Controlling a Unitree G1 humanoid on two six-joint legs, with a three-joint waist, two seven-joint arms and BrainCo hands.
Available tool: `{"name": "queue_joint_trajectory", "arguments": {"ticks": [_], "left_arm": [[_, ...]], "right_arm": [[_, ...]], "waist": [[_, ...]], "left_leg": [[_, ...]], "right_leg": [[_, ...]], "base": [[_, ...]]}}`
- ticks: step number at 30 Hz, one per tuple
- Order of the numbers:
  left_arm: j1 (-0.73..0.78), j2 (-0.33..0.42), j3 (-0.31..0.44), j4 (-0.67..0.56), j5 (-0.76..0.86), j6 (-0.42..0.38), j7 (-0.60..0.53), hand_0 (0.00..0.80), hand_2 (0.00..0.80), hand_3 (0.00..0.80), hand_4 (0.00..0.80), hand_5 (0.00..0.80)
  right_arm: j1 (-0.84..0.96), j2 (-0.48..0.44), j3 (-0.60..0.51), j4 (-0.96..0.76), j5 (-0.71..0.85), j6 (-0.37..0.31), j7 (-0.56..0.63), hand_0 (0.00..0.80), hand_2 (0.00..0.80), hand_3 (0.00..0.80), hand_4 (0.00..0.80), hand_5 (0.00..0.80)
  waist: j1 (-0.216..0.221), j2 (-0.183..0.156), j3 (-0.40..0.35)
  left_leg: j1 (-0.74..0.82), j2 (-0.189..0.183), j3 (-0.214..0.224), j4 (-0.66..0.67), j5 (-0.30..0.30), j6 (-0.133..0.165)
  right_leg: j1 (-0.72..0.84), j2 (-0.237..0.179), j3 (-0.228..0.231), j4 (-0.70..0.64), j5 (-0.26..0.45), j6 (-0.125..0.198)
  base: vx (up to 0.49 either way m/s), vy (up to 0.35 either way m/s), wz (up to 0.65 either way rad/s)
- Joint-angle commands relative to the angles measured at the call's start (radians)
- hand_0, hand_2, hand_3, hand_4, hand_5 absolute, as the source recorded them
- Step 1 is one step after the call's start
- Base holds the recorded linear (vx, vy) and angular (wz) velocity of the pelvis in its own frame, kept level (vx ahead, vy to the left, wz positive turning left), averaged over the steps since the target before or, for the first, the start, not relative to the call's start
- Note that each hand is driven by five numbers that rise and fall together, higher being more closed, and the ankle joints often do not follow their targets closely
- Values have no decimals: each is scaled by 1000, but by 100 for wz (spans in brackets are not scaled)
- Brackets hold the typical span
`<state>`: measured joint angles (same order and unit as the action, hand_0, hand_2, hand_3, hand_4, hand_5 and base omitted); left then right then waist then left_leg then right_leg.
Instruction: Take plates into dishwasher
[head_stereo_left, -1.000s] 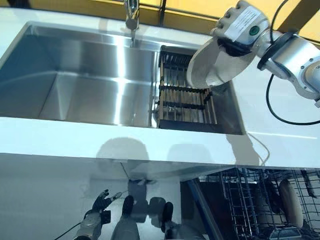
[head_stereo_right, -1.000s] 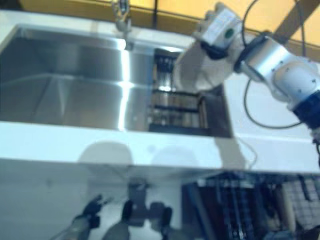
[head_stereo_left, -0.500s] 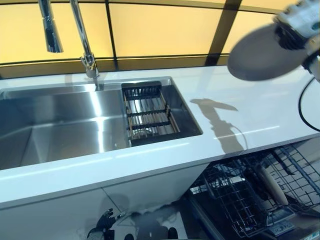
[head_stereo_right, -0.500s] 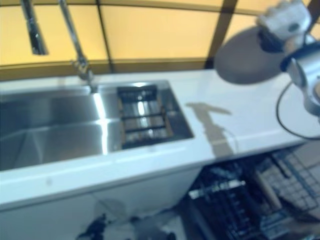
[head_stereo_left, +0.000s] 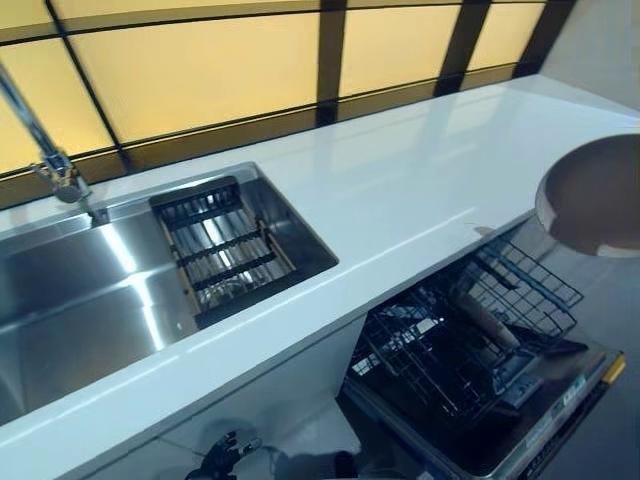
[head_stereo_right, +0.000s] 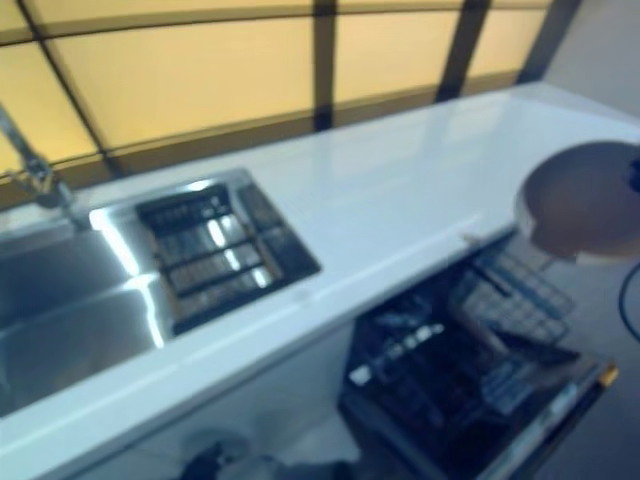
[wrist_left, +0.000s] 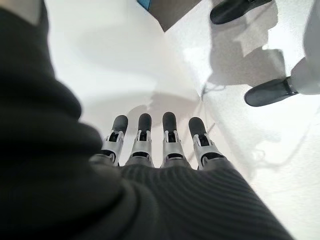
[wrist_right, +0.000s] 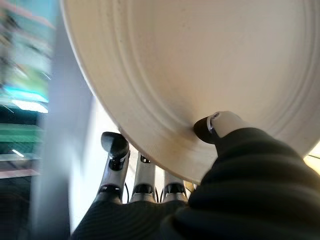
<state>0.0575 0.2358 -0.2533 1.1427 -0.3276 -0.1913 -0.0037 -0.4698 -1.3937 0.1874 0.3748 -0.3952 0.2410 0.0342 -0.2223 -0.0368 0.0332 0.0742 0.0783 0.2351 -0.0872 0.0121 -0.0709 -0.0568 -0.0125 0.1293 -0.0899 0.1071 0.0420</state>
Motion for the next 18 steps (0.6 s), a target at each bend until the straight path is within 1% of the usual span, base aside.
{"name": "queue_joint_trajectory", "arguments": {"ticks": [1,5,10,12,18], "left_arm": [[-44,32,20,49,22,-28,-5,0,0,0,0,0],[-49,27,29,52,17,-28,-3,0,0,0,0,0],[-53,11,46,54,23,-39,4,0,0,0,0,0],[-58,8,48,53,22,-37,7,0,0,0,0,0],[-72,2,47,49,11,-31,18,0,0,0,0,0]], "right_arm": [[3,30,-120,44,34,41,26,800,800,800,800,800],[50,67,-160,21,46,80,67,800,800,800,800,800],[91,132,-189,-29,29,126,142,800,800,800,800,800],[89,152,-181,-54,7,148,175,800,800,800,800,800],[49,209,-130,-101,-10,187,204,800,800,800,800,800]], "waist": [[7,-66,12],[-9,-61,24],[-25,-54,38],[-27,-53,40],[-24,-52,54]], "left_leg": [[35,12,-17,0,-39,22],[38,13,-4,0,-43,24],[41,11,6,0,-49,26],[41,10,7,0,-50,27],[39,6,4,0,-51,31]], "right_leg": [[-5,-50,4,3,30,96],[-15,-48,17,3,35,93],[-26,-46,28,3,41,90],[-31,-47,31,3,42,90],[-38,-47,32,3,47,88]], "base": [[7,28,-25],[2,33,-20],[-3,31,-5],[0,0,0],[0,0,0]]}}
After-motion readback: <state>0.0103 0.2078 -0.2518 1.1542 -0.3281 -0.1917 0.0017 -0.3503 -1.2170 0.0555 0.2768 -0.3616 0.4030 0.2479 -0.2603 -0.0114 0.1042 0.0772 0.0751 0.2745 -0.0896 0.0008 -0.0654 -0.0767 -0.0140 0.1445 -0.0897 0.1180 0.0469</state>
